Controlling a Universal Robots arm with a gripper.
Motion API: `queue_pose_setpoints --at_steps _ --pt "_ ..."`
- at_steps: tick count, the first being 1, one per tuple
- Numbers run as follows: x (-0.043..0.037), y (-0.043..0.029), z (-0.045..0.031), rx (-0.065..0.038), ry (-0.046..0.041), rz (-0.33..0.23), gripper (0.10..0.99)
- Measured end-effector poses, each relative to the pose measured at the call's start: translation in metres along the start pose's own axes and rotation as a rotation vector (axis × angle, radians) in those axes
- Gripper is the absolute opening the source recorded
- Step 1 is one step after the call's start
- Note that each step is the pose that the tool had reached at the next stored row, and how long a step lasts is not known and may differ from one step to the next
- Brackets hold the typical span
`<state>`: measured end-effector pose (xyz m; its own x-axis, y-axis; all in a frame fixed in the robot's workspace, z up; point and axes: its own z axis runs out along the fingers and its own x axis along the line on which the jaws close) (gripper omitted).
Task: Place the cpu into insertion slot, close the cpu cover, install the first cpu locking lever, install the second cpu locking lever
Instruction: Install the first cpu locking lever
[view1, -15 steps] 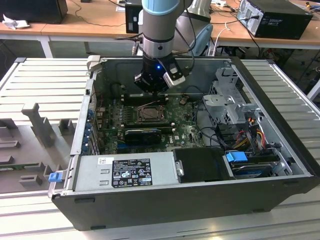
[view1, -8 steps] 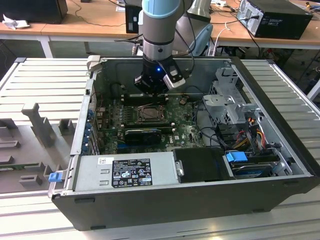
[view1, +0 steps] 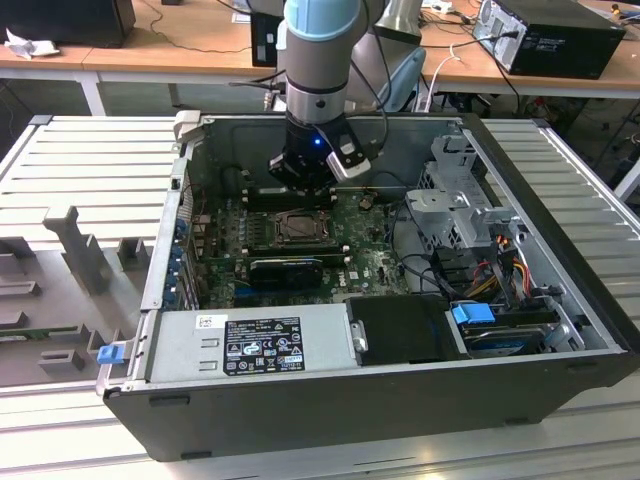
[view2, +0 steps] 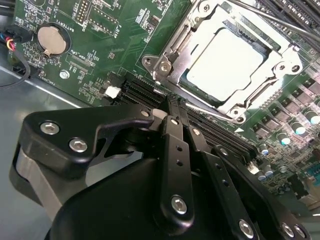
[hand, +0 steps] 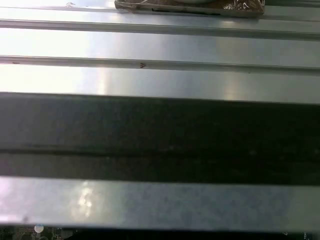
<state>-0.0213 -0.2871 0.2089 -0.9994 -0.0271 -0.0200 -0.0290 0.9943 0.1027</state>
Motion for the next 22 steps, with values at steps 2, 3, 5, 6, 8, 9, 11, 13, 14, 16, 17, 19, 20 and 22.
queue_pose_setpoints --at_steps 2,3,5,6,8,9,11,13,14,16,17,19,20,22 --pt "-0.0003 0.0002 0.0019 0.001 0.0001 0.000 0.106" --pt "-0.0004 0.0004 0.0024 0.001 0.0001 0.000 0.106" --pt "-0.0009 0.0005 0.0036 0.007 0.0001 0.000 0.106" --pt "-0.0009 0.0005 0.0041 0.014 0.0004 0.000 0.106" --pt "-0.0009 0.0004 0.0048 0.025 0.0008 -0.001 0.106" --pt "-0.0009 0.0003 0.0052 0.030 0.0010 -0.001 0.106" --pt "-0.0009 0.0003 0.0068 0.038 0.0011 -0.001 0.106" --pt "-0.0009 0.0003 0.0069 0.038 0.0013 -0.001 0.106" --pt "-0.0008 0.0003 0.0069 0.035 0.0012 -0.001 0.106" --pt "-0.0008 0.0004 0.0069 0.029 0.0009 -0.001 0.106" --pt "-0.0009 0.0006 0.0061 0.025 0.0007 -0.001 0.106" --pt "-0.0010 0.0009 0.0021 0.025 0.0007 -0.001 0.106" --pt "-0.0010 0.0014 -0.0023 0.025 0.0008 -0.001 0.106" --pt "-0.0013 0.0015 -0.0117 0.025 0.0006 -0.002 0.106"
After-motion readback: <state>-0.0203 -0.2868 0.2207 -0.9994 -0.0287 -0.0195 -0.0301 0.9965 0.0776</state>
